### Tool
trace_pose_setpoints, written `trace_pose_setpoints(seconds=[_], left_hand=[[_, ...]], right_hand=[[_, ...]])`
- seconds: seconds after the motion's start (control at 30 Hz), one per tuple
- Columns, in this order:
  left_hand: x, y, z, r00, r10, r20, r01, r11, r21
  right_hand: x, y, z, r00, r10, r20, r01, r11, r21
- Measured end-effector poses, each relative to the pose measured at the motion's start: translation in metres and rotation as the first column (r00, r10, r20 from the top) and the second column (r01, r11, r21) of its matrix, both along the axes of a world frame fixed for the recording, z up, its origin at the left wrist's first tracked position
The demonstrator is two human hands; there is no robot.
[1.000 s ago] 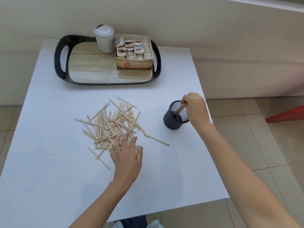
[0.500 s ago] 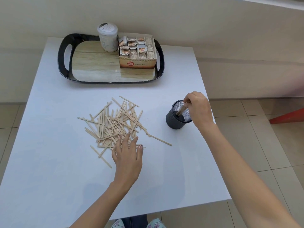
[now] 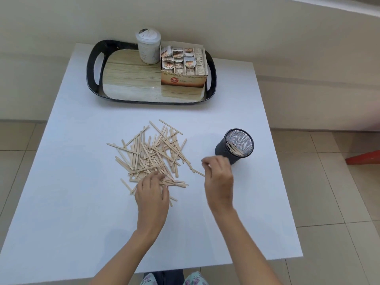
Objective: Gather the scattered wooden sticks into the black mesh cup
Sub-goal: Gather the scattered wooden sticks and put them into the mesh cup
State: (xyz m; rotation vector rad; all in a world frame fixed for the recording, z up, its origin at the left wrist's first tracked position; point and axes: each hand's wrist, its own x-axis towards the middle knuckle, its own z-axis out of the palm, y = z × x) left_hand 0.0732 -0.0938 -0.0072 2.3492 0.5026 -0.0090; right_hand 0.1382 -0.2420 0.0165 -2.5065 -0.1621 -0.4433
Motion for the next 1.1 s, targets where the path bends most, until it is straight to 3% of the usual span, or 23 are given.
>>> trace_pose_setpoints(seconds=[0.2,0.3,0.43,0.57,0.87,1.1], left_hand=[[-0.009,0.023,-0.003,0.983,0.182,-0.003,-0.182,0.983,0.035],[-0.012,0.035,-0.005,0.959,0.277,-0.054,-0.274,0.960,0.065],[-0.014,0.047,-0.006,0.891,0.388,-0.235,-0.383,0.921,0.069],[-0.011,0.050,-0.003,0.902,0.364,-0.230,-0.371,0.929,0.015],[-0.008,0.036,0.000,0.953,0.278,-0.119,-0.292,0.948,-0.128],[-0.008,0.028,-0.003,0.923,0.362,-0.130,-0.385,0.872,-0.302]], right_hand=[[-0.018,0.003,-0.037,0.959,-0.085,-0.270,0.056,0.992,-0.115],[-0.022,0.004,-0.044,0.941,-0.134,-0.312,0.084,0.982,-0.168],[-0.021,0.008,-0.042,0.920,-0.197,-0.340,0.126,0.967,-0.221],[-0.019,0.013,-0.040,0.878,-0.236,-0.416,0.119,0.950,-0.289],[-0.038,0.059,-0.034,0.839,-0.061,-0.541,-0.028,0.988,-0.154],[-0.050,0.083,-0.033,0.861,0.068,-0.504,-0.114,0.992,-0.061]])
